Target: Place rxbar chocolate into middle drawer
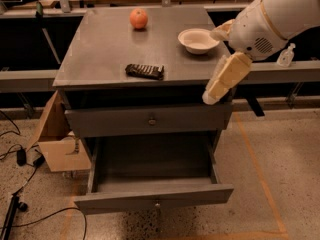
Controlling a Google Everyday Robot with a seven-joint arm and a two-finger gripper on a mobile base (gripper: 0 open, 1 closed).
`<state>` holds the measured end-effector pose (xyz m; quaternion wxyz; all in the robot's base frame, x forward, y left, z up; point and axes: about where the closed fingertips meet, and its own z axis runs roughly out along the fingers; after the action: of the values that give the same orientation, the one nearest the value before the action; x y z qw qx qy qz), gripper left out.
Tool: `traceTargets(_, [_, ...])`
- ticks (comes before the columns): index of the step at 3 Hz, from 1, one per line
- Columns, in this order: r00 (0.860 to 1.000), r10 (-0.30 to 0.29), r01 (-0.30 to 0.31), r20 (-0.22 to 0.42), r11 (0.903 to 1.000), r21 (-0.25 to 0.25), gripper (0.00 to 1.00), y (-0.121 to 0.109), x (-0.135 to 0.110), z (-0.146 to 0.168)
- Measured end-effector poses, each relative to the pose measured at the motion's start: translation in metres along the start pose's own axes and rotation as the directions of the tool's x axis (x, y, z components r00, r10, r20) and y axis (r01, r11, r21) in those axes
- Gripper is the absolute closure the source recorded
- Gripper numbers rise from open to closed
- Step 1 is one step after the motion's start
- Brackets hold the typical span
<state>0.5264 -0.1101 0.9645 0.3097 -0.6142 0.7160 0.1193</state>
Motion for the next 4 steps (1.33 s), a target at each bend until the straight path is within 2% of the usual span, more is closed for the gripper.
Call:
traceTargets(1, [0.990,0.059,-0.055,0.127,0.9979,-0.034,0.00,-0.028,-0.019,0.026])
traceTargets(2, [0.976,0.107,-0.096,0.190,0.9929,-0.070,0.00,-0.061,-0.029,0.065])
traceTargets(3, [0.976,0.107,-0.096,0.190,0.9929,-0.070,0.00,-0.061,-0.029,0.065])
traceTargets(4, [0.958,0.129,-0.109,0.255,0.9897,-0.093,0.00,-0.080,-0.034,0.077])
